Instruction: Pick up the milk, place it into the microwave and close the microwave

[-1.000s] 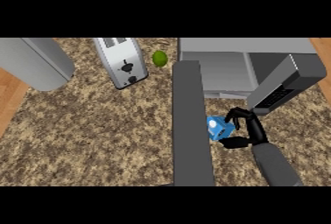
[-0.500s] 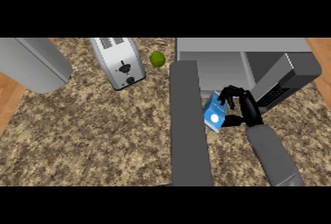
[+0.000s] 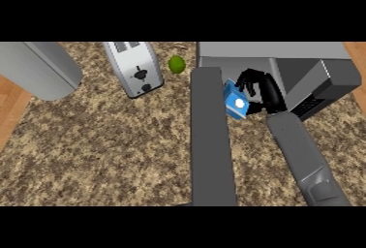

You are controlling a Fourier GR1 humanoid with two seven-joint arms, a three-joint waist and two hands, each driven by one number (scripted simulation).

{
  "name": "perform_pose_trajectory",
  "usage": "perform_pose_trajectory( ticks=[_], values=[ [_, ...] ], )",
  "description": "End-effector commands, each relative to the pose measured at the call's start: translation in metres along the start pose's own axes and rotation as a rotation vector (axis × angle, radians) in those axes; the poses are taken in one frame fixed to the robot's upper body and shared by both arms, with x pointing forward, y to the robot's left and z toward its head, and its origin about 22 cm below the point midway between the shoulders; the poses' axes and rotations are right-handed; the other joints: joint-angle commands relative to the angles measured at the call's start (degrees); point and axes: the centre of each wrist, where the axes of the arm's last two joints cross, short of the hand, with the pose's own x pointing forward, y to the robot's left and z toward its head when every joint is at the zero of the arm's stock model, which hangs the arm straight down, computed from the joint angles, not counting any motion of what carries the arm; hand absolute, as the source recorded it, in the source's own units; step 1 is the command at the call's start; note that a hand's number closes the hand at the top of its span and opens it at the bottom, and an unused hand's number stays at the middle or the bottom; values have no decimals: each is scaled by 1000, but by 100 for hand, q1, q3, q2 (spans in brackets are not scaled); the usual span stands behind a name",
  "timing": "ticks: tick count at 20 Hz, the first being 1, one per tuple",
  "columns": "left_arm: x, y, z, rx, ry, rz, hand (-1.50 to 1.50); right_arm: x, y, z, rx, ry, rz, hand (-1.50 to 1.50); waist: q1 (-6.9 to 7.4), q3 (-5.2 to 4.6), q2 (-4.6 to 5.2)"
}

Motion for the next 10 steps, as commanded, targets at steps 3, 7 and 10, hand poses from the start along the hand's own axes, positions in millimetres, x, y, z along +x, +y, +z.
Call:
perform_pose_trajectory(
  ticks=[3, 7, 10],
  values=[
    [-7, -3, -13, -29, 19, 7, -150, 4, 9, -21, -64, 58, 106, 150, 132, 7, 71],
    [-20, 9, -35, -32, 6, 24, -150, 10, -12, -41, -136, 87, 176, 150, 230, 10, 153],
    [-17, 4, -37, -46, 0, 21, -150, 4, -18, -37, -241, 181, 200, 150, 355, 19, 217]
  ],
)
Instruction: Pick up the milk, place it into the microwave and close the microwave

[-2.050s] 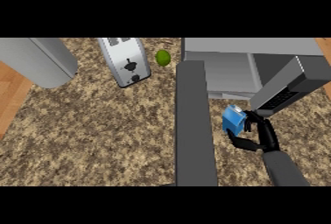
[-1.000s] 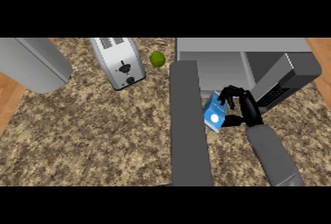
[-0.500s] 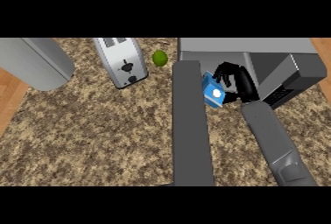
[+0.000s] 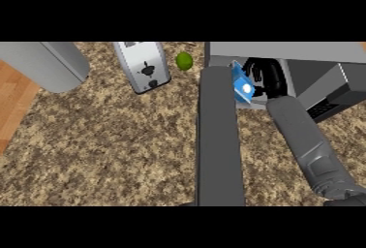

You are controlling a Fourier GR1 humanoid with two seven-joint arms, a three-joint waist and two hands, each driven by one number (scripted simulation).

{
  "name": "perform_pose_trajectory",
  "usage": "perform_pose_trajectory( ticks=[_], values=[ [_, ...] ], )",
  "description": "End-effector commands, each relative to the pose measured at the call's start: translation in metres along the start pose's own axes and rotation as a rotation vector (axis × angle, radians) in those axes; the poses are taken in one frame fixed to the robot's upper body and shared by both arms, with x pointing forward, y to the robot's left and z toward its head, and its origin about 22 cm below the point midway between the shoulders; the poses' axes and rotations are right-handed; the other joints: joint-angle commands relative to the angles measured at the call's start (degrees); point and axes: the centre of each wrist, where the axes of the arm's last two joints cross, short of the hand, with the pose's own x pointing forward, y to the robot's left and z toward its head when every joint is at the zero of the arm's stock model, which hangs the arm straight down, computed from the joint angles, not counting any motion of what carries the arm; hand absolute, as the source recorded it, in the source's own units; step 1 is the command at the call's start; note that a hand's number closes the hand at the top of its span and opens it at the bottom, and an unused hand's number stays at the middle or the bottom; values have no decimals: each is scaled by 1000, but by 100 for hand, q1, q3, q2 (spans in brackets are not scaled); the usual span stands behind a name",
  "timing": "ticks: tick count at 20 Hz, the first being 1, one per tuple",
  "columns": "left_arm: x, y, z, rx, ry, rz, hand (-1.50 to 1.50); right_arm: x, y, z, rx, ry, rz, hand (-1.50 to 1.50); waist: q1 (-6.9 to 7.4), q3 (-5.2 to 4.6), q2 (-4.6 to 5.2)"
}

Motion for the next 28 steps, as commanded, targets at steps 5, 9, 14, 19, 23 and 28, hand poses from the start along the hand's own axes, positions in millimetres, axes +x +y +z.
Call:
perform_pose_trajectory(
  ticks=[5, 9, 14, 19, 23, 28],
  values=[
    [-10, 8, -15, -28, 6, -4, -150, -6, -17, -8, -214, 106, 3, -150, 174, 13, 109],
    [-14, 9, -21, -50, 18, -23, -150, -11, -22, -7, -229, 86, 114, -150, 244, 10, 143],
    [-17, 6, -34, -92, -7, -25, -150, -6, -11, -7, -140, 82, 124, -150, 320, 14, 150],
    [-22, -6, -37, -139, -6, 5, -150, -14, -7, 2, -93, 94, 63, -150, 305, 21, 134],
    [-27, -8, -37, -154, 11, 4, -150, -7, 2, 1, -51, 49, -49, -150, 248, 18, 99],
    [-35, -21, -37, -164, 30, 30, -150, -15, 8, 13, -37, 34, -159, -150, 79, 10, 14]
  ],
)
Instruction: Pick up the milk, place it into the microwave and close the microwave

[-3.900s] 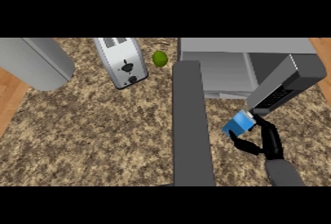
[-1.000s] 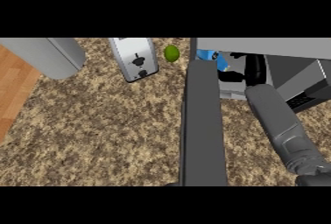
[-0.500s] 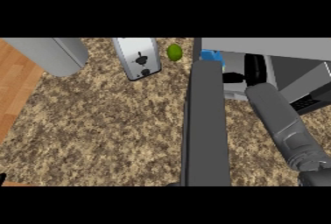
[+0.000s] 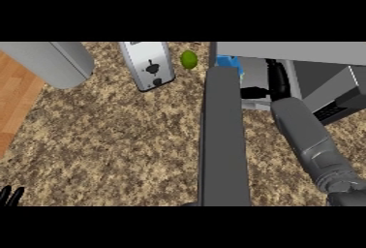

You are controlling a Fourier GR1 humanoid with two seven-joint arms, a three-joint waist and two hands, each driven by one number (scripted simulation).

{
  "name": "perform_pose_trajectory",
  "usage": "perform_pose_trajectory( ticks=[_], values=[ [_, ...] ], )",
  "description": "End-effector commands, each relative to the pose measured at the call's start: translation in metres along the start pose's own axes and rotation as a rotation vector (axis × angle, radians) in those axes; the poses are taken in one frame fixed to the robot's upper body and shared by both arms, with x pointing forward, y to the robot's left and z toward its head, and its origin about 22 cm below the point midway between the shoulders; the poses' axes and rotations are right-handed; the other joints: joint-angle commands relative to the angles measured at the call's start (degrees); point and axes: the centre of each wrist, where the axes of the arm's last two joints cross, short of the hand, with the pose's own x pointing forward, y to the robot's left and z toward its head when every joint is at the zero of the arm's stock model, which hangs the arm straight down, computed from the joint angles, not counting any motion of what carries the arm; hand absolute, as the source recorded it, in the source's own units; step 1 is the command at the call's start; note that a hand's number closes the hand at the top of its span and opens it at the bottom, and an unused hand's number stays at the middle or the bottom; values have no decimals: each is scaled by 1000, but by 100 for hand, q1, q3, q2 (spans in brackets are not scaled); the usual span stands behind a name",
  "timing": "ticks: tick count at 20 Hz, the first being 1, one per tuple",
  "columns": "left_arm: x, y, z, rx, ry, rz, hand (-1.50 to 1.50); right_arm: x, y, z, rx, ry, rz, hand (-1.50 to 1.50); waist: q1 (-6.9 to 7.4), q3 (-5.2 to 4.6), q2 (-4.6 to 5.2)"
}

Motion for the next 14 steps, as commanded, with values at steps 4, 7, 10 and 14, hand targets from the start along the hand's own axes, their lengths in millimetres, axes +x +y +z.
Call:
perform_pose_trajectory(
  ticks=[4, 7, 10, 14],
  values=[
    [2, -18, -2, -47, 6, 33, -150, -18, 3, 21, 42, -17, -161, -150, -137, -4, -80],
    [-2, -40, -9, -68, 10, 35, -150, -20, 14, 31, 62, -38, -197, -150, -229, -10, -123],
    [1, -32, -9, -92, 2, 34, -150, -23, 9, 30, 78, -29, -269, -150, -331, -18, -171],
    [10, -53, -19, -126, 11, 18, -150, -46, 8, 61, 100, -13, -304, -150, -462, -22, -223]
  ],
)
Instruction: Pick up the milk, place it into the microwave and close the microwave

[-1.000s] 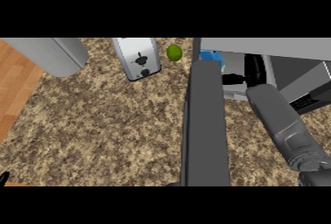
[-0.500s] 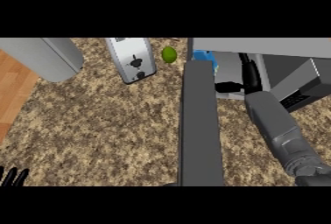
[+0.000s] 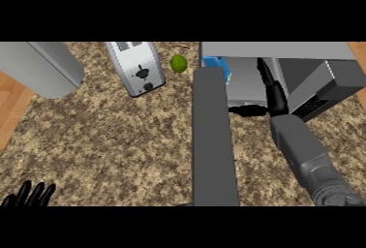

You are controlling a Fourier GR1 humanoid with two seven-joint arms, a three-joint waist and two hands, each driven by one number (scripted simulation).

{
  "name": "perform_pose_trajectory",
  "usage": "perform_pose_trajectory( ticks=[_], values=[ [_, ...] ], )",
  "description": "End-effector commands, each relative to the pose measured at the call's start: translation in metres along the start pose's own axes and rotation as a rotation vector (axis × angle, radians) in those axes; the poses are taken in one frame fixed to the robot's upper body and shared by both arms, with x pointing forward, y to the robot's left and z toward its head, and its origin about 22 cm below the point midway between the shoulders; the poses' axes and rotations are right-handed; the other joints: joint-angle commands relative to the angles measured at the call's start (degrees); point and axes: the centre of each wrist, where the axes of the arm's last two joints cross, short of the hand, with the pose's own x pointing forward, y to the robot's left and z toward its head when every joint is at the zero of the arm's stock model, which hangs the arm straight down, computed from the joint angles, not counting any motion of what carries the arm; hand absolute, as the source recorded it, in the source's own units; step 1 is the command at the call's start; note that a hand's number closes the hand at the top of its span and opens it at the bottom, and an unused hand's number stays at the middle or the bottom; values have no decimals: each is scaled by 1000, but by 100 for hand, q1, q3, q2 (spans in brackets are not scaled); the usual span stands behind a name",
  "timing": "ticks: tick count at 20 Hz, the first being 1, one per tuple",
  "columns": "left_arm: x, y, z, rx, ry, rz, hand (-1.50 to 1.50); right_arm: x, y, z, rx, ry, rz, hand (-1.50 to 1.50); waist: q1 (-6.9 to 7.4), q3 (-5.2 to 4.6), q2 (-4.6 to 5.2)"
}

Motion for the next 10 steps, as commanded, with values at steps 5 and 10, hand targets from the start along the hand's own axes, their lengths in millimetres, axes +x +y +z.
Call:
perform_pose_trajectory(
  ticks=[5, 10],
  values=[
    [-13, -31, -15, -73, 34, -8, -150, -18, 11, 34, 41, 2, -116, -150, -187, -12, -83],
    [-16, -31, -49, -123, 38, -9, -150, -33, 23, 76, 63, 25, -170, -150, -354, -18, -114]
  ],
)
